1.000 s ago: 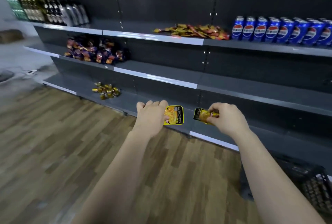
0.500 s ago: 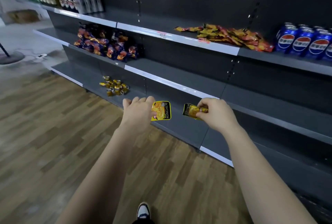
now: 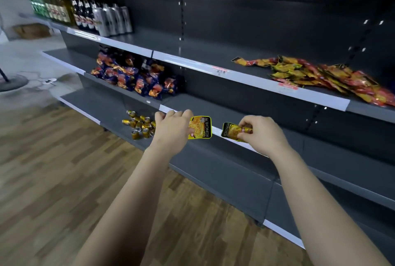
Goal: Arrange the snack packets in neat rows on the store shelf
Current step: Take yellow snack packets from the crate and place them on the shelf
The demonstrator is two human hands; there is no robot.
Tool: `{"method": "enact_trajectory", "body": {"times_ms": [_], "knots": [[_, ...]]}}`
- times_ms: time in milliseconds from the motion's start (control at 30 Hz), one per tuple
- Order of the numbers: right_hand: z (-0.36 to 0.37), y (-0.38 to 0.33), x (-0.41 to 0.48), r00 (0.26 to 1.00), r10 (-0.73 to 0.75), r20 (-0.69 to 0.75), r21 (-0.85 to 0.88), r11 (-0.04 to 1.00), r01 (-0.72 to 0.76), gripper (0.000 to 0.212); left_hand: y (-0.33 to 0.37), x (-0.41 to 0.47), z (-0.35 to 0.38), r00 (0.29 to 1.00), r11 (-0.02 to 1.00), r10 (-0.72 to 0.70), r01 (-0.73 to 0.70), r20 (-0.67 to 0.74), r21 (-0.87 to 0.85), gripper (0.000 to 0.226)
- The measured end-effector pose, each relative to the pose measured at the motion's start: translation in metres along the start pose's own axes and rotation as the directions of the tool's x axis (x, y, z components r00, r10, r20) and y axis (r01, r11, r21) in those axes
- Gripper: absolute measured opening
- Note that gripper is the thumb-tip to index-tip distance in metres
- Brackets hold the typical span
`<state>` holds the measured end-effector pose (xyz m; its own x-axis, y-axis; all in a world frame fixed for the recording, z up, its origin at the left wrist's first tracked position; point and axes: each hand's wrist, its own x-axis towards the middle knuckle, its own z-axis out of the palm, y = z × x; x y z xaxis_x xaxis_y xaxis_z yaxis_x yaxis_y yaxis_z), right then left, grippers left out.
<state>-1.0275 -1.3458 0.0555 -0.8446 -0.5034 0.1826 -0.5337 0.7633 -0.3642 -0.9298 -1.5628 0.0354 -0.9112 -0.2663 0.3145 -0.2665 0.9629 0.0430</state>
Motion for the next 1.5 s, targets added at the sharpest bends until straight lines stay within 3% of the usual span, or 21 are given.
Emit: {"method": "enact_trajectory", "body": {"times_ms": [267,667,967,1500], "knots": [[0.044,-0.031,0.136,1.0,-0.014,0.028,0.042,0.999,0.013,0.013,-0.073,0.116,0.039,1.0,1.0,0.008,-0.008,0.02,0.0,0.033],[0.086,-0.083,0.396,0.99,-0.103,-0.092,0.154,0.981,0.116,0.019,-0.196,0.343,0.062,0.999,0.999,0.015,-0.013,-0.048,0.052,0.033],[0.11,-0.134,0.526,0.979,-0.153,-0.138,0.183,0.967,0.177,0.015,-0.278,0.455,0.086,0.994,1.0,0.002,-0.001,-0.108,0.009,0.034],[0.165,-0.189,0.658,0.942,0.159,-0.297,0.142,0.982,-0.121,0.012,-0.387,0.64,0.135,0.938,0.923,0.332,-0.345,-0.101,-0.172,0.032]]}}
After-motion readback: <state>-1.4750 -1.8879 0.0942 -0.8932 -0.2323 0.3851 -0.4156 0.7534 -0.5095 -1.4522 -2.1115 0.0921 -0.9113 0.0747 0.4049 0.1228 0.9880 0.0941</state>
